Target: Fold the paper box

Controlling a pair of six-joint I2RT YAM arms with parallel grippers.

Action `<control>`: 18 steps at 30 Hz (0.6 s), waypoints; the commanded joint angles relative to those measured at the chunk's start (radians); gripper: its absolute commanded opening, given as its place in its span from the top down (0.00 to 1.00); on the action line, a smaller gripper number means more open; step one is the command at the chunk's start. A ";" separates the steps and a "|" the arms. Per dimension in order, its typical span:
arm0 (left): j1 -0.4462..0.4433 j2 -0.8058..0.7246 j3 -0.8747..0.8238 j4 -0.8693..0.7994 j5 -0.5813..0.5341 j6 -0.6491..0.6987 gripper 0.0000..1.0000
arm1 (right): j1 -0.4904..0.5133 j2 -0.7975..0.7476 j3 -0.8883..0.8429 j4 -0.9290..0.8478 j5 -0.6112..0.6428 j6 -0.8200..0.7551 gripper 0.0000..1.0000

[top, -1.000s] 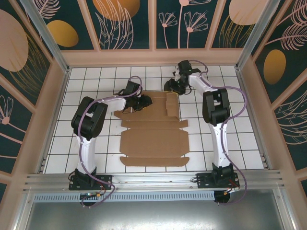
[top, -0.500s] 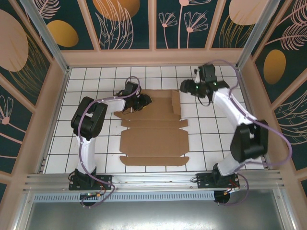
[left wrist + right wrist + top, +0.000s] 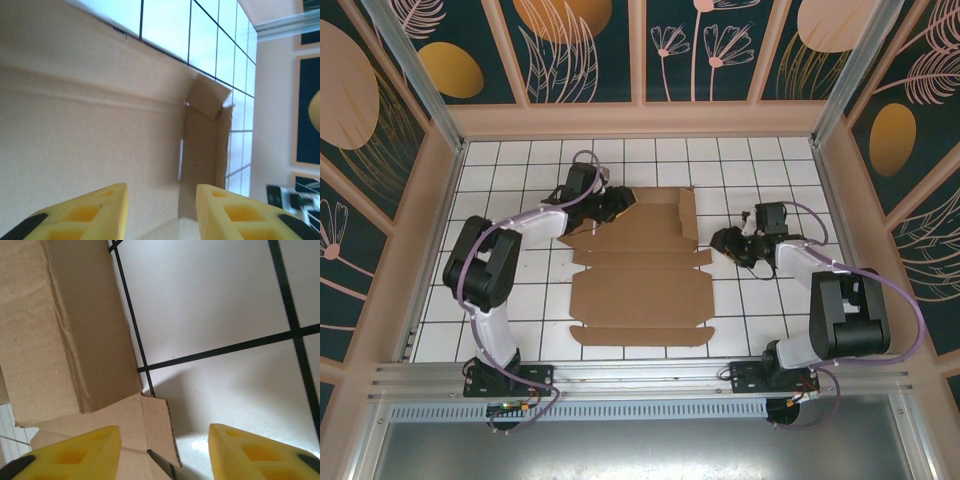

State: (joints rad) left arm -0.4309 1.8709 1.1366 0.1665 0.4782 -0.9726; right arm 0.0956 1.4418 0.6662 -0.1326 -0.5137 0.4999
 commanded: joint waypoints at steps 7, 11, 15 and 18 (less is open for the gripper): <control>-0.003 -0.068 -0.288 0.061 0.054 -0.034 0.60 | -0.005 -0.005 -0.114 0.163 -0.117 0.017 0.61; -0.004 -0.061 -0.318 0.062 0.045 -0.028 0.60 | 0.003 0.016 -0.148 0.154 -0.048 0.006 0.64; -0.004 -0.032 -0.331 0.060 0.036 -0.023 0.61 | 0.004 0.061 -0.151 0.179 -0.047 0.011 0.68; -0.005 -0.008 -0.340 0.062 0.031 -0.015 0.61 | 0.006 0.098 -0.146 0.216 -0.085 0.017 0.72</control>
State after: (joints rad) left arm -0.4320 1.8214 0.8227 0.2382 0.5205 -1.0000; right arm 0.0906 1.4990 0.5274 0.0227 -0.5846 0.5159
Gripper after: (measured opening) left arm 0.386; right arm 0.285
